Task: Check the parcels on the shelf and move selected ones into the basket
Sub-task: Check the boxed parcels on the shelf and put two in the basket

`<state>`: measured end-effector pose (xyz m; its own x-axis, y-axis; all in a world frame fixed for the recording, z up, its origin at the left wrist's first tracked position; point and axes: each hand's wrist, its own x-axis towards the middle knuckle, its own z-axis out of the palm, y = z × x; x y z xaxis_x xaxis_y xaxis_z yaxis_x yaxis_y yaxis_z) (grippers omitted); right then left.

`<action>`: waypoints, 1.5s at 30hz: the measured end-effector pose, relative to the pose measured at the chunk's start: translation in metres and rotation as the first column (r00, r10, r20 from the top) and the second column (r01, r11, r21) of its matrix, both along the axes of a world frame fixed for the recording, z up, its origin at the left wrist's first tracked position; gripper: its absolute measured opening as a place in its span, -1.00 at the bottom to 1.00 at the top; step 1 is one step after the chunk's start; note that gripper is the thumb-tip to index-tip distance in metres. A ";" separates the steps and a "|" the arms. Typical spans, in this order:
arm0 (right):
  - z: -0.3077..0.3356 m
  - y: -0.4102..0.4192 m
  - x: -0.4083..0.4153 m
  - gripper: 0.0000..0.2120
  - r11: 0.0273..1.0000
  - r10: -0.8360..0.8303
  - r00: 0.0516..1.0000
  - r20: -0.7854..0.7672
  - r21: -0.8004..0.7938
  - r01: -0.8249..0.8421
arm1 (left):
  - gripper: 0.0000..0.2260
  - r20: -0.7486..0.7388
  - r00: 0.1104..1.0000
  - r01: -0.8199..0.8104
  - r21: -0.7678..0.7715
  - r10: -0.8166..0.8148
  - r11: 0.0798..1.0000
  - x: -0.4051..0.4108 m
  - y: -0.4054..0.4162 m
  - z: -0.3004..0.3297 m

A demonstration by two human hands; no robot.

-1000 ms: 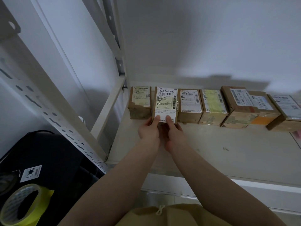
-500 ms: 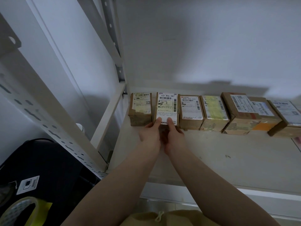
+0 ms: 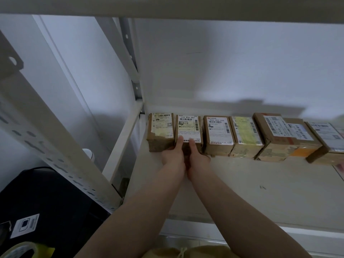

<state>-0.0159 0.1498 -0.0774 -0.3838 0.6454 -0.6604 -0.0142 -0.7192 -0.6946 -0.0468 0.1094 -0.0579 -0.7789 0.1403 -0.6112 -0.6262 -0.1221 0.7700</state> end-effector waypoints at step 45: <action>-0.022 0.089 0.052 0.28 1.000 0.007 0.996 0.086 -0.024 -0.005 | -0.24 0.173 0.973 0.155 -0.009 -0.151 0.988 0.053 0.081 -0.005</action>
<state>0.0362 0.2389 -0.0996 -0.3284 0.6272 -0.7062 0.0493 -0.7353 -0.6760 0.0059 0.1909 -0.0632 -0.6326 0.2345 -0.7381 -0.7590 0.0016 0.6510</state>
